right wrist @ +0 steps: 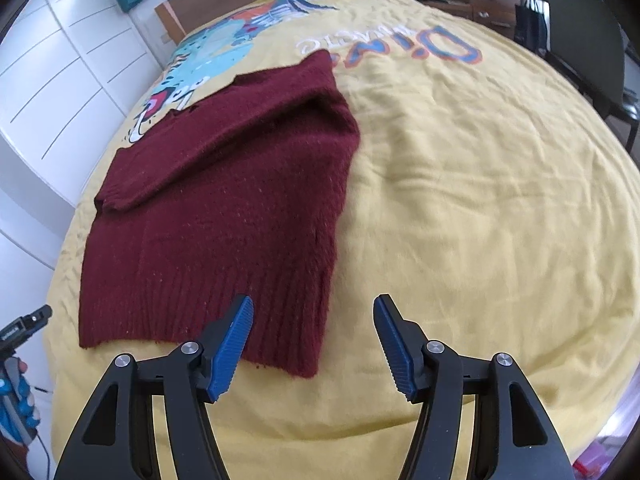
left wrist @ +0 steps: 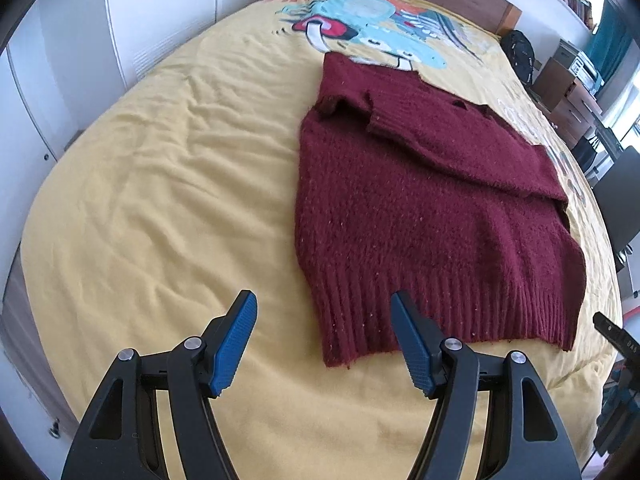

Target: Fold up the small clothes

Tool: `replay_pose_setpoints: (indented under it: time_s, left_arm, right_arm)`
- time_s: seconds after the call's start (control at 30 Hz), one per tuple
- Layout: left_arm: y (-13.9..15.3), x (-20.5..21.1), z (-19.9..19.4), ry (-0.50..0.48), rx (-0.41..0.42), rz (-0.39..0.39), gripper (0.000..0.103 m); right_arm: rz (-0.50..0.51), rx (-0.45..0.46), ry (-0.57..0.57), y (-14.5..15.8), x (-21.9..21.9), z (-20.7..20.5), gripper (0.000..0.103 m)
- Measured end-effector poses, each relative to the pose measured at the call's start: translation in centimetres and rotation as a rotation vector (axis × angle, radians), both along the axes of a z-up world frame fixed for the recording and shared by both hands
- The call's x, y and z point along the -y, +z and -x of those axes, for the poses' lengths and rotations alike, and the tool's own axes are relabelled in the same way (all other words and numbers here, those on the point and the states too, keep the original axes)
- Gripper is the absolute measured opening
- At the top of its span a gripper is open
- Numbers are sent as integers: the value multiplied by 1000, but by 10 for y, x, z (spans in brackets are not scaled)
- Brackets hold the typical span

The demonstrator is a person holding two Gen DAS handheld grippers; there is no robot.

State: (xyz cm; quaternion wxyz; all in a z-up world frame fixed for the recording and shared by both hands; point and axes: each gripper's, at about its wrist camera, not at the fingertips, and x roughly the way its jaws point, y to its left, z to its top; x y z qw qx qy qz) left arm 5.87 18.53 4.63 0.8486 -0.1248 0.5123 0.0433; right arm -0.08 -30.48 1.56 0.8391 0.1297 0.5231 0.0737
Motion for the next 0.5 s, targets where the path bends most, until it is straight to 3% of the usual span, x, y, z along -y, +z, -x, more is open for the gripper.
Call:
replay_pose_setpoints:
  time_s: [0.5]
  left_arm:
    - [-51,1,-18,4,-113,103,63]
  right_arm:
    - [-26,-113,34,-40,-13,-12,65]
